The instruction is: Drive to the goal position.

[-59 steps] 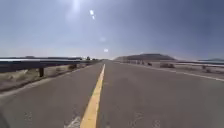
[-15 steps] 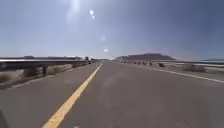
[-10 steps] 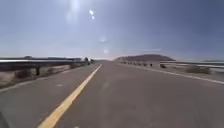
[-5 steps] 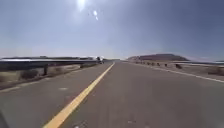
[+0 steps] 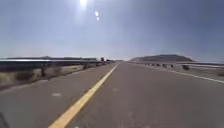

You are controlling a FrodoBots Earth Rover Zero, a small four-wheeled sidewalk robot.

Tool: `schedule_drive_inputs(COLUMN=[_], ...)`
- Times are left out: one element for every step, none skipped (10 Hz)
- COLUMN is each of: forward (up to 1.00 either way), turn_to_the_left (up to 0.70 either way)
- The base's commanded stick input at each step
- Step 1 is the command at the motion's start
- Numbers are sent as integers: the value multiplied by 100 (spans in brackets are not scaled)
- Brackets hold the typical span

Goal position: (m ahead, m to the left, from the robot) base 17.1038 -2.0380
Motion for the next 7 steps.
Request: schedule_drive_inputs(forward=[85,85,85,85,85,85,85], turn_to_the_left=[0,0,0,0,0,0,0])
